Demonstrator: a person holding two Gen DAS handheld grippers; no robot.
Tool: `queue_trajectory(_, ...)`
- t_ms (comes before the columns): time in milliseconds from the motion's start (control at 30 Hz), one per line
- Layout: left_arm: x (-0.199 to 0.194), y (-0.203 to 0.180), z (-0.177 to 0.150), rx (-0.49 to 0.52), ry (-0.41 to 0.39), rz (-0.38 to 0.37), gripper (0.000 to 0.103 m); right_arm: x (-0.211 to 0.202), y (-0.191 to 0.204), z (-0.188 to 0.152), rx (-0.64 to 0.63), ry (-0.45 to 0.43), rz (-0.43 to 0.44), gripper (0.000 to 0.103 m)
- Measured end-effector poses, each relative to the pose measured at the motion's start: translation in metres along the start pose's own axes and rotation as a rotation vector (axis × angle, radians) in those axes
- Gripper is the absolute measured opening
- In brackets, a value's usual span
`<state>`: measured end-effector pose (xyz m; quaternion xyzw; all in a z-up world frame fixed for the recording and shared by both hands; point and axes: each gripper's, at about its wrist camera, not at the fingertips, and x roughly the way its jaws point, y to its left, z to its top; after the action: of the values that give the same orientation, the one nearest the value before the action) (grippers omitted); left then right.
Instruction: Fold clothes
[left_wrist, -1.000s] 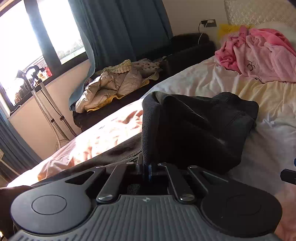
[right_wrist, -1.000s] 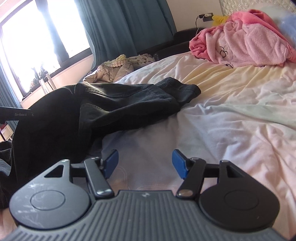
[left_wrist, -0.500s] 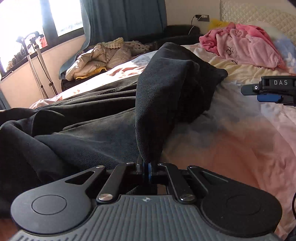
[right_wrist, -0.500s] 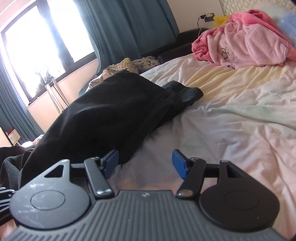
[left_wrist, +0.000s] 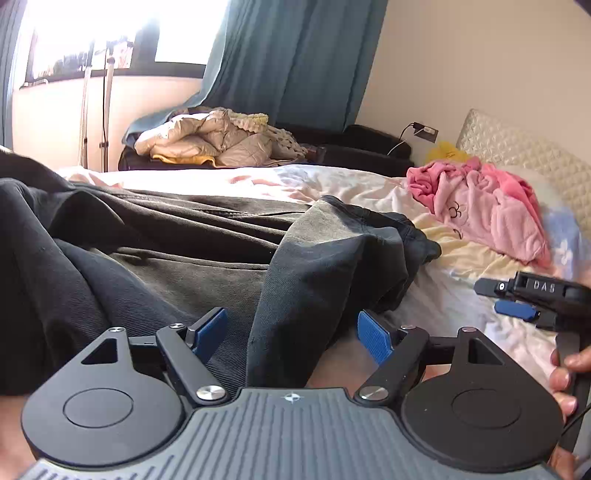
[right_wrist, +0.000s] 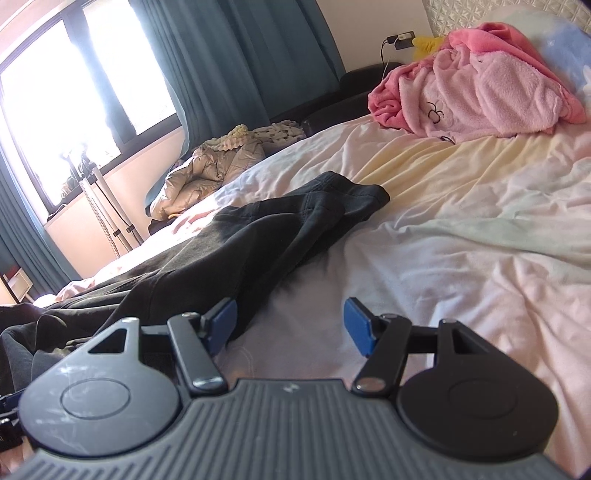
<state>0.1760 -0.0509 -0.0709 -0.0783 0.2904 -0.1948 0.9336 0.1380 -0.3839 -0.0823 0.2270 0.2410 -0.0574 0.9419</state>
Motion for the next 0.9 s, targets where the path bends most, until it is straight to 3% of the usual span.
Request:
queue_trajectory(100, 0.035, 0.005, 0.021, -0.136, 0.043, -0.062, 0.081, 0.001, -0.008, 0.001, 0.041, 0.002, 0.001, 0.066)
queue_trajectory(167, 0.061, 0.002, 0.034, -0.187, 0.065, -0.046, 0.081, 0.002, -0.01, 0.001, 0.052, 0.003, -0.001, 0.066)
queue_trajectory(233, 0.089, 0.0, 0.044, -0.233, 0.131, -0.08, 0.08, 0.002, -0.013, 0.001, 0.063, 0.005, -0.003, 0.066)
queue_trajectory(367, 0.122, -0.009, 0.049, -0.277, 0.2, -0.078, 0.075, 0.005, -0.014, 0.001, 0.069, 0.004, 0.001, 0.066)
queue_trajectory(467, 0.127, -0.026, 0.053, -0.17, 0.192, -0.063, 0.044, 0.009, -0.016, 0.0, 0.074, 0.007, -0.002, 0.066)
queue_trajectory(500, 0.129, -0.032, 0.054, -0.135, 0.189, -0.058, 0.027, 0.01, -0.017, 0.0, 0.076, 0.007, -0.003, 0.066)
queue_trajectory(533, 0.131, -0.038, 0.055, -0.099, 0.186, -0.053, 0.016, 0.011, -0.019, 0.0, 0.083, 0.008, -0.003, 0.066)
queue_trajectory(600, 0.131, -0.048, 0.056, -0.045, 0.184, -0.05, 0.007, 0.01, -0.021, 0.001, 0.098, 0.003, -0.006, 0.066)
queue_trajectory(767, 0.113, -0.076, 0.057, 0.121, 0.143, -0.098, 0.004, 0.007, -0.024, 0.004, 0.119, -0.009, -0.006, 0.066)
queue_trajectory(900, 0.093, -0.111, 0.047, 0.282, 0.144, -0.199, 0.003, 0.002, -0.027, 0.007, 0.134, -0.026, -0.008, 0.066)
